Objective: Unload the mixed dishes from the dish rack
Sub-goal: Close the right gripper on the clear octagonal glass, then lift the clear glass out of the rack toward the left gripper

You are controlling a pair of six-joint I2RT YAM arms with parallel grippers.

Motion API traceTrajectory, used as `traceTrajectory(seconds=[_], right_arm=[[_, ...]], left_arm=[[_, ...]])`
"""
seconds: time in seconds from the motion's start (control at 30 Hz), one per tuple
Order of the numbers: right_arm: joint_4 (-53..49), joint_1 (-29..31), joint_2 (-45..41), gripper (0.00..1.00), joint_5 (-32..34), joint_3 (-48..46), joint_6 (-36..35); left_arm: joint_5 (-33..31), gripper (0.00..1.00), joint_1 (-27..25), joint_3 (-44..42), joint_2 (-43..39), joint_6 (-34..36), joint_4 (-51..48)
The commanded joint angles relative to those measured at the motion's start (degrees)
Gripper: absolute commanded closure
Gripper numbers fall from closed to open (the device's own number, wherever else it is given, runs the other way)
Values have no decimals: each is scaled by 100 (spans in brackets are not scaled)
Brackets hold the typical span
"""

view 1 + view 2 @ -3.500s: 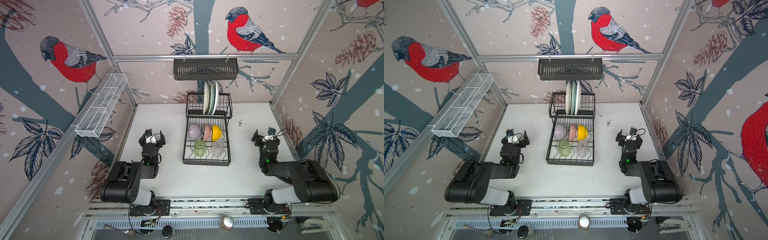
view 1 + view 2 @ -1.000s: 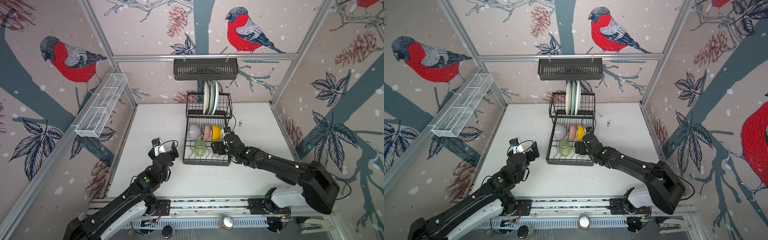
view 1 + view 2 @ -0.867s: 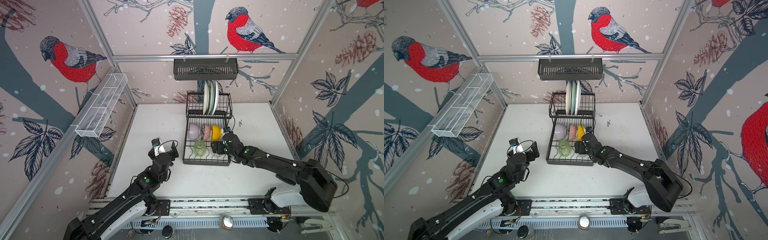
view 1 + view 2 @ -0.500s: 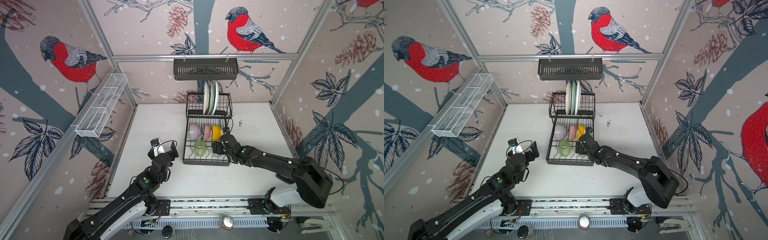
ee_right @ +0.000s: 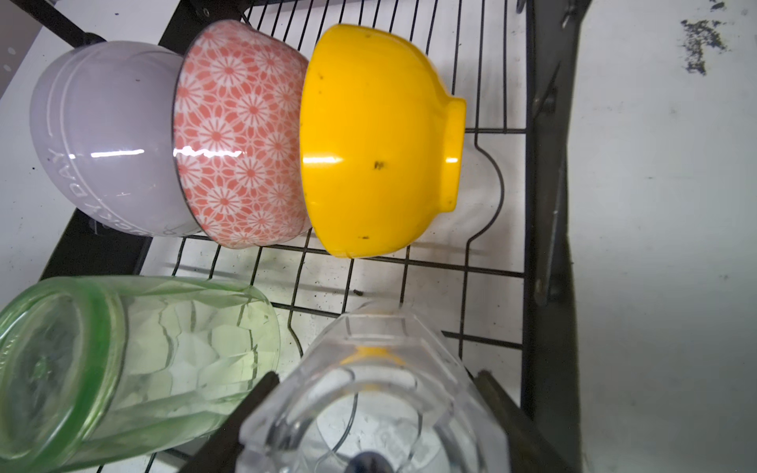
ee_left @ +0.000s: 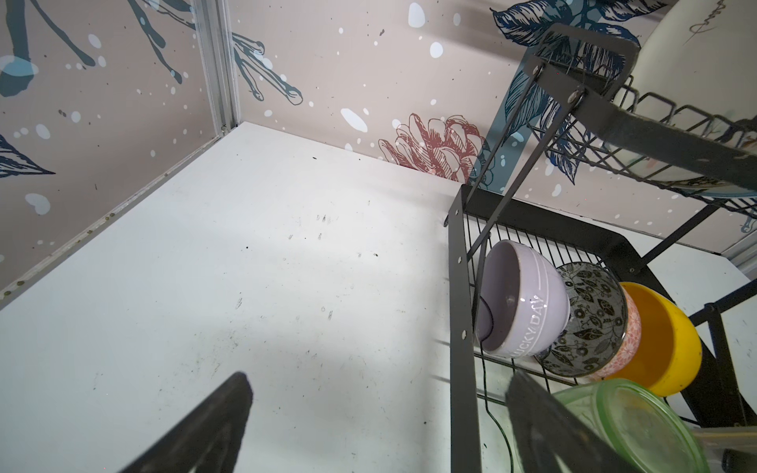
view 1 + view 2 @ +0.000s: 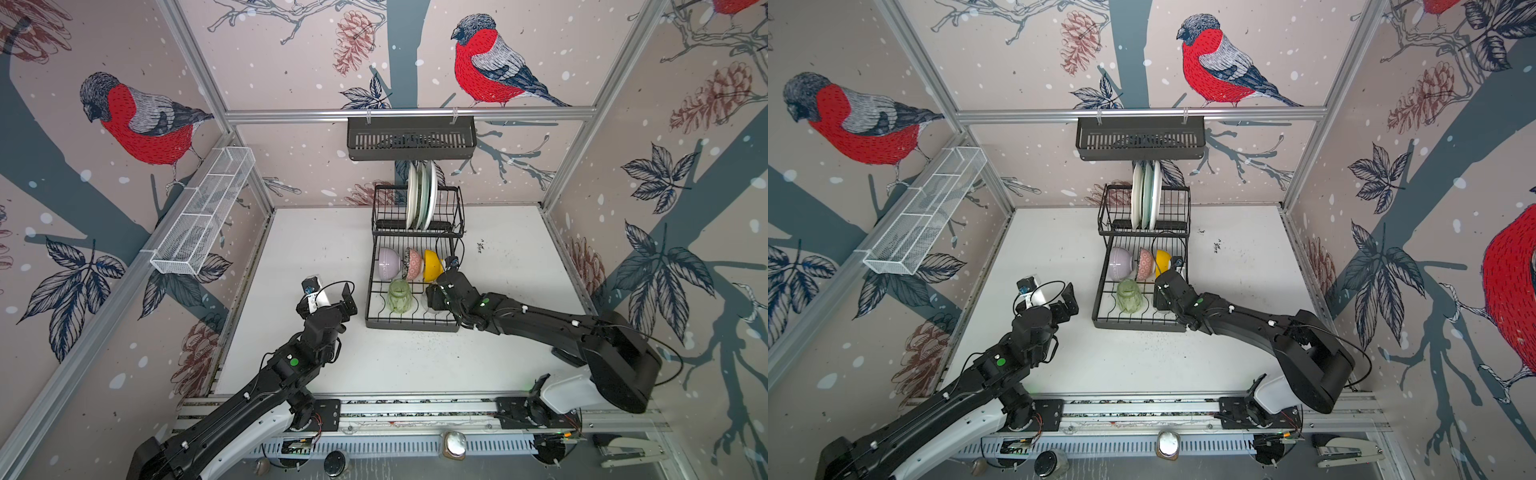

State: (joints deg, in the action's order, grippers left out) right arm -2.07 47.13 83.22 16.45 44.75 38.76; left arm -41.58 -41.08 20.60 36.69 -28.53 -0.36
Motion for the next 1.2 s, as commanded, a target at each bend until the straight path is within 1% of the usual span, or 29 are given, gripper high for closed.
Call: traceTrajectory(seconds=[0.0, 0.1, 0.23, 0.33, 0.63, 0.87, 1.07, 1.17], right_arm=[[5, -20, -78, 33, 143, -2, -83], [-46, -29, -71, 37, 35, 45, -123], [-33, -37, -73, 39, -34, 25, -91], [3, -61, -96, 42, -90, -2, -48], [433, -442, -452, 49, -850, -233, 302], [855, -807, -909, 53, -1477, -526, 524], [1183, -917, -1439, 54, -1672, -800, 652], [1306, -956, -1651, 54, -1765, -886, 698]], left_arm=[[74, 3, -5, -3, 44, -9, 109], [85, 3, -6, 30, 101, -10, 101], [131, 3, -5, 20, 111, -16, 125], [127, 3, -5, 18, 112, -11, 126], [254, 3, -5, 71, 77, 98, 113], [822, 3, -5, 176, -137, 188, 129], [1280, 3, -5, 362, -311, 156, 6], [1670, 3, -5, 470, -290, 9, -57]])
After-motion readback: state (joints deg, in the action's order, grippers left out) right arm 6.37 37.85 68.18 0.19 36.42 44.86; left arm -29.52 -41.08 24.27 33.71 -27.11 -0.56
